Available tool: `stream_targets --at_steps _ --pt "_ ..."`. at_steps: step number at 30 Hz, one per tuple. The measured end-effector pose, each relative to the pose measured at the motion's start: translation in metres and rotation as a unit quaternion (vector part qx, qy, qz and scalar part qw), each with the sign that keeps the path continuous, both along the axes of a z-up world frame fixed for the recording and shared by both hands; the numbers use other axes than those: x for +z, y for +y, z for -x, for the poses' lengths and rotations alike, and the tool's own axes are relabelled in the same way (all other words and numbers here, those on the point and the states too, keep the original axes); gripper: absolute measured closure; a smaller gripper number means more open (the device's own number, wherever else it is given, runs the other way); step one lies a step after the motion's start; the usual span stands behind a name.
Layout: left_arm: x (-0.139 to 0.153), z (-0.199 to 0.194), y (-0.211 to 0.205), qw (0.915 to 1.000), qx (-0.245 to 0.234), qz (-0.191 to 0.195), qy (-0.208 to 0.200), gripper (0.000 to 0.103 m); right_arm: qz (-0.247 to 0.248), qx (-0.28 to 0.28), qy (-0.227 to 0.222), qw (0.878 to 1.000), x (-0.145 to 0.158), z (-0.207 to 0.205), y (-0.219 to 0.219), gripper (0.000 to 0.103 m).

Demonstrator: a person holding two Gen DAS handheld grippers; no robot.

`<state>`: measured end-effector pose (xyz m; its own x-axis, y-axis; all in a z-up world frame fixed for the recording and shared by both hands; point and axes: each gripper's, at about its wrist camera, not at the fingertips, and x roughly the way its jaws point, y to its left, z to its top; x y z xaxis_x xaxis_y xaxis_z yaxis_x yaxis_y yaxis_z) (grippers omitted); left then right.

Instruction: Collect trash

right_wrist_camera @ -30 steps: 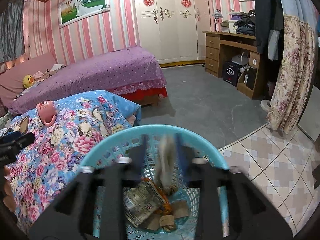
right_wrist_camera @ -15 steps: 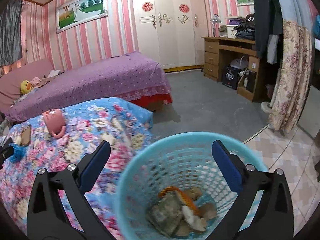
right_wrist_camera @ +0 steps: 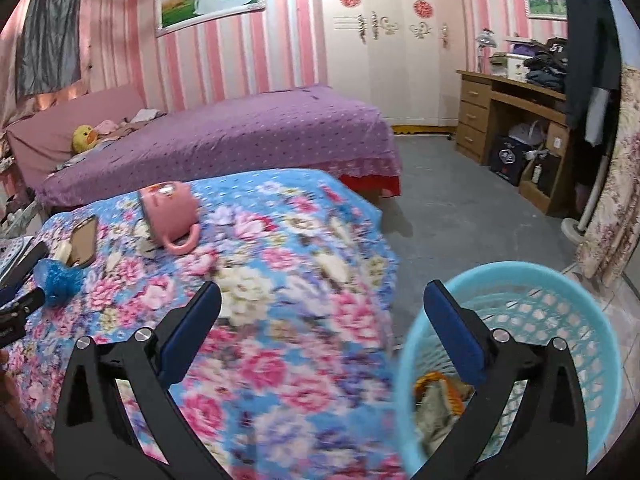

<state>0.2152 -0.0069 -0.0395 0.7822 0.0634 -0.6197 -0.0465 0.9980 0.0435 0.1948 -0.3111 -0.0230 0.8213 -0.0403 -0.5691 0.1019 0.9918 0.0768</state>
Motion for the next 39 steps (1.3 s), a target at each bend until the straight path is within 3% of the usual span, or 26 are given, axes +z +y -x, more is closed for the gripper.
stream_targets --at_steps 8,13,20,25,30,31,34,37,39 --pt "-0.012 -0.004 0.027 0.9996 0.024 -0.015 0.006 0.004 -0.002 0.02 0.005 1.0 -0.006 -0.016 0.03 0.004" --pt "-0.011 -0.006 0.036 0.9997 0.026 -0.004 0.002 0.004 -0.005 0.018 0.011 1.0 -0.01 -0.02 0.036 0.004" --pt "-0.018 -0.018 0.051 0.9984 0.026 0.034 0.036 0.005 0.015 0.013 0.018 1.0 -0.013 -0.022 0.043 0.004" --pt "-0.017 -0.036 0.046 0.9977 0.015 0.054 0.038 0.005 0.029 0.006 0.029 0.999 -0.016 -0.027 0.049 0.004" --pt "-0.024 -0.062 0.032 0.9976 -0.002 0.036 0.059 0.006 0.049 -0.014 0.03 0.998 -0.017 -0.03 0.056 0.004" --pt "-0.028 -0.066 0.03 0.9972 -0.005 0.031 0.069 0.009 0.048 -0.017 0.031 0.998 -0.017 -0.031 0.056 0.004" --pt "-0.036 -0.071 0.028 0.9949 -0.023 0.03 0.093 0.041 0.032 -0.02 0.033 0.999 -0.018 -0.035 0.058 0.004" --pt "-0.034 -0.068 0.033 0.9945 -0.037 0.047 0.086 0.051 0.023 -0.009 0.038 0.999 -0.022 -0.037 0.071 0.004" --pt "-0.03 -0.064 0.038 0.9955 -0.046 0.038 0.074 0.057 0.035 0.01 0.044 0.998 -0.025 -0.036 0.088 0.004"
